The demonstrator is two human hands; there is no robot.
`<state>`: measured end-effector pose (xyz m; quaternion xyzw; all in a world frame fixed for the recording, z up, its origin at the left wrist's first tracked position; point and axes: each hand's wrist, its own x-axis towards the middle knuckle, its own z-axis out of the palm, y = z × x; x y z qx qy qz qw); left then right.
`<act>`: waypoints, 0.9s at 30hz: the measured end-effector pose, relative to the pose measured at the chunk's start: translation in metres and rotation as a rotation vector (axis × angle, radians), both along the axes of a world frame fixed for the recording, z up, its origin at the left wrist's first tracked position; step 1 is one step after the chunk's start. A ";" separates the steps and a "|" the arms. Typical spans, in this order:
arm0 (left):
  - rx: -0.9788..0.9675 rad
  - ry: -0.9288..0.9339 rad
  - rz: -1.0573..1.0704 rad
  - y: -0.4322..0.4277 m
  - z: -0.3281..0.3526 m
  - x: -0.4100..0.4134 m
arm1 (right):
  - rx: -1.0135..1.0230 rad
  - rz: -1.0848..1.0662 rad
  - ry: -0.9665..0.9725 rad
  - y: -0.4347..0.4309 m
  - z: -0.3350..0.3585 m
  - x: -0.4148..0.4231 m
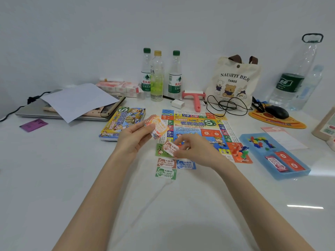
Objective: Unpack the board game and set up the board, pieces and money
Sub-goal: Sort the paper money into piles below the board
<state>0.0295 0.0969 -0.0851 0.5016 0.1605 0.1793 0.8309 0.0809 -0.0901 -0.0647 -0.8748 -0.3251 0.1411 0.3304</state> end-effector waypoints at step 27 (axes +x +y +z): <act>0.045 -0.002 -0.015 -0.001 -0.002 0.000 | -0.017 -0.069 -0.054 0.012 -0.026 0.000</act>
